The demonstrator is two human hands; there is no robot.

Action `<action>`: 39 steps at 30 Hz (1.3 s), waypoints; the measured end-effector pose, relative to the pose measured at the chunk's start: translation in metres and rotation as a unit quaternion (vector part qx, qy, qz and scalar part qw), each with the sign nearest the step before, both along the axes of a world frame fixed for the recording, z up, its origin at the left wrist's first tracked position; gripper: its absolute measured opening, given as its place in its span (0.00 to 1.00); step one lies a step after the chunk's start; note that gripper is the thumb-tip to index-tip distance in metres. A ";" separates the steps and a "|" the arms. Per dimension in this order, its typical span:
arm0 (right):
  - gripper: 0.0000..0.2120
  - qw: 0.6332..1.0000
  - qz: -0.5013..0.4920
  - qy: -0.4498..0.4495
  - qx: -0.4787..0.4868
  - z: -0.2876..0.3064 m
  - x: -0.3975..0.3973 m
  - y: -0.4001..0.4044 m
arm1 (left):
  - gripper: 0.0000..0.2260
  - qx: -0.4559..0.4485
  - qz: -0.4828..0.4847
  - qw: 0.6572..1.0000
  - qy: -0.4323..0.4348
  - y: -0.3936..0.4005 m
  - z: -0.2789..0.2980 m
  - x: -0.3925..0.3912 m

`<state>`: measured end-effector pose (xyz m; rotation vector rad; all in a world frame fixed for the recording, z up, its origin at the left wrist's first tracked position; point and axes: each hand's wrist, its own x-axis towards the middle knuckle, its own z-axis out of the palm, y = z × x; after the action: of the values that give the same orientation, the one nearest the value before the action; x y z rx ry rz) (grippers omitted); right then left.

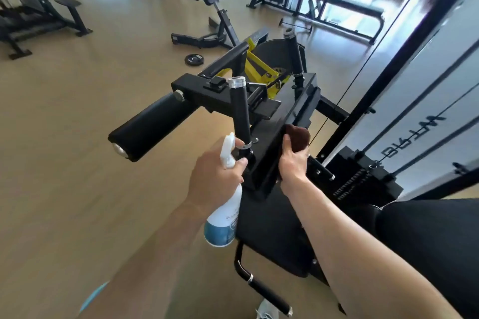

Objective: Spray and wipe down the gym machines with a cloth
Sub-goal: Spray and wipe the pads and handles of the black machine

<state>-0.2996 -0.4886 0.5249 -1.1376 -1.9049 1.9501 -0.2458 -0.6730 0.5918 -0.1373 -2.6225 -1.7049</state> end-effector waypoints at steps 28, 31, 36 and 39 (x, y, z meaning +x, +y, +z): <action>0.34 0.999 0.021 -0.029 0.024 0.006 -0.121 0.105 | 0.08 0.014 -0.065 0.996 -0.057 0.178 0.047 -0.103; 0.35 0.999 0.018 -0.041 0.019 0.011 -0.154 0.130 | 0.08 0.012 -0.053 0.997 -0.058 0.199 0.040 -0.113; 0.33 0.998 0.026 -0.042 -0.030 0.013 -0.205 0.174 | 0.10 0.007 -0.011 0.998 -0.060 0.214 0.038 -0.131; 0.29 0.992 0.088 -0.062 -0.061 0.014 -0.223 0.202 | 0.08 0.000 0.013 0.998 -0.062 0.215 0.041 -0.139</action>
<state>-0.5222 -0.2869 0.5392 -1.1852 -2.0351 2.1623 -0.3849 -0.4578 0.6325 0.0044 -2.6973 -1.7603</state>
